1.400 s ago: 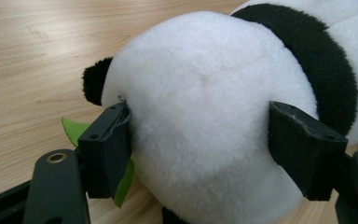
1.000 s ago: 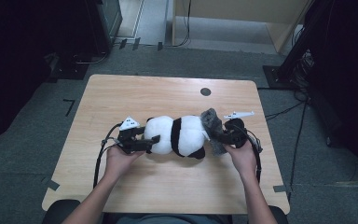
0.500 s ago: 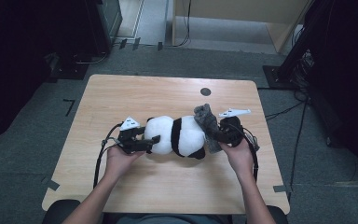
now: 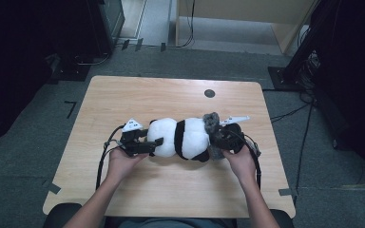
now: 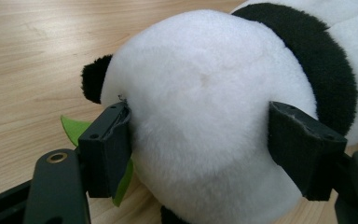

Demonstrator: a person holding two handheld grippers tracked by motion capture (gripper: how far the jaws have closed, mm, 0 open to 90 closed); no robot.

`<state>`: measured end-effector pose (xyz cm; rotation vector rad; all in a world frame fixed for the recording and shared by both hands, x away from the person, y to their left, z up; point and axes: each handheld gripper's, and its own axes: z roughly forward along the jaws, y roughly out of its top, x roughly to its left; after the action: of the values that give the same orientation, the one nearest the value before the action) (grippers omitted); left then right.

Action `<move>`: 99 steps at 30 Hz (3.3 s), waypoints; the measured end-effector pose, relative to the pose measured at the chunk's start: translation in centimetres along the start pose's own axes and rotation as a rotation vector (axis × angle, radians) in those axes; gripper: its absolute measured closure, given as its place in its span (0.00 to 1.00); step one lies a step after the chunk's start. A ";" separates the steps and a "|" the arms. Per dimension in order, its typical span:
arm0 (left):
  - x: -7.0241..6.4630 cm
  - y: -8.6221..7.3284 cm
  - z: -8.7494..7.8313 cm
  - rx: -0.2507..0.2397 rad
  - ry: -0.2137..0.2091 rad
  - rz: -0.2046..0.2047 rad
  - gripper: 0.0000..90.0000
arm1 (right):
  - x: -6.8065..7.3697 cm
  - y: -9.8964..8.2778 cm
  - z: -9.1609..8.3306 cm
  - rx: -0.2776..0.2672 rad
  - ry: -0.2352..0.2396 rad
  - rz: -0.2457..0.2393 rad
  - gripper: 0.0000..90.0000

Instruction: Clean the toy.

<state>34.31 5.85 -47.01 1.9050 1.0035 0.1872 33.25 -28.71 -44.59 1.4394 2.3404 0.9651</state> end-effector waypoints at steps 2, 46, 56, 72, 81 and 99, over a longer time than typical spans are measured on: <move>0.0 0.0 0.0 0.002 0.001 -0.002 0.28 | -0.1 -0.2 0.5 0.016 0.015 0.025 0.83; 0.0 0.1 -0.2 0.000 -0.011 -0.001 0.33 | 1.9 2.5 -5.7 -0.185 0.035 -0.073 0.82; 0.0 0.1 -0.2 0.006 -0.010 0.003 0.33 | 8.7 3.5 -3.2 -0.106 0.151 -0.255 0.82; 0.0 0.2 -0.2 0.010 -0.007 -0.001 0.34 | 13.5 2.8 2.7 0.003 0.300 -0.296 0.82; 0.0 0.2 -0.1 0.022 0.011 0.011 0.37 | 13.1 2.3 4.3 -0.022 0.322 -0.296 0.83; -0.1 0.3 0.0 0.048 0.015 0.029 0.38 | 8.4 1.7 -0.3 -0.026 0.245 -0.220 0.82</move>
<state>34.43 5.71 -46.70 1.9650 0.9989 0.1967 30.16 -21.09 -42.08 1.0771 2.5787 1.1599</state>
